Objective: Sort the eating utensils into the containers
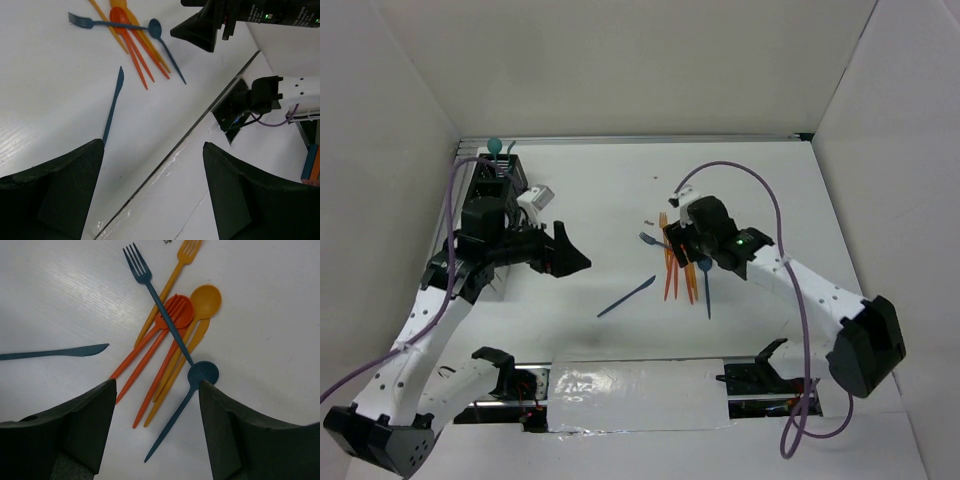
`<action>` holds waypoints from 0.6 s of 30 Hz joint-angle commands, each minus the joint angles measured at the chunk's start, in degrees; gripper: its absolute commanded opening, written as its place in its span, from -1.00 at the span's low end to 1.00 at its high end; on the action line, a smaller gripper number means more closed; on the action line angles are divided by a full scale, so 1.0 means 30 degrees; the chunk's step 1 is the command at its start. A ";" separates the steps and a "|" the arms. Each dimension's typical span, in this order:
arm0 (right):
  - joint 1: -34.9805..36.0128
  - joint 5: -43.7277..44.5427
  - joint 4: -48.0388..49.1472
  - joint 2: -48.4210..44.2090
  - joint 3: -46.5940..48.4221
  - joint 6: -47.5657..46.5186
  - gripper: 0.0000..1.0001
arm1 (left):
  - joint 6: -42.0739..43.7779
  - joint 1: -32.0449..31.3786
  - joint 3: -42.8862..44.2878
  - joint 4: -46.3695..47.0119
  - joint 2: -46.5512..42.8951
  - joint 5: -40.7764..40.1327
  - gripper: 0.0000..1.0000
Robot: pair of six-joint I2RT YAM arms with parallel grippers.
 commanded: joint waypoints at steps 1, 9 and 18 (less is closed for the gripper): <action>0.0088 0.0666 0.1253 0.2236 0.0894 -0.1212 0.44 | 0.0368 -0.0396 0.0162 -0.0393 0.1231 -0.1709 0.85; 0.0000 -0.0533 0.2808 0.6571 0.2710 -0.2590 0.14 | 0.1775 -0.0543 -0.0511 0.2328 0.3048 -0.1333 0.87; -0.0407 -0.0535 0.3013 1.0472 0.4412 -0.3176 -0.04 | 0.2945 -0.0573 0.0221 0.2829 0.5977 -0.1301 0.86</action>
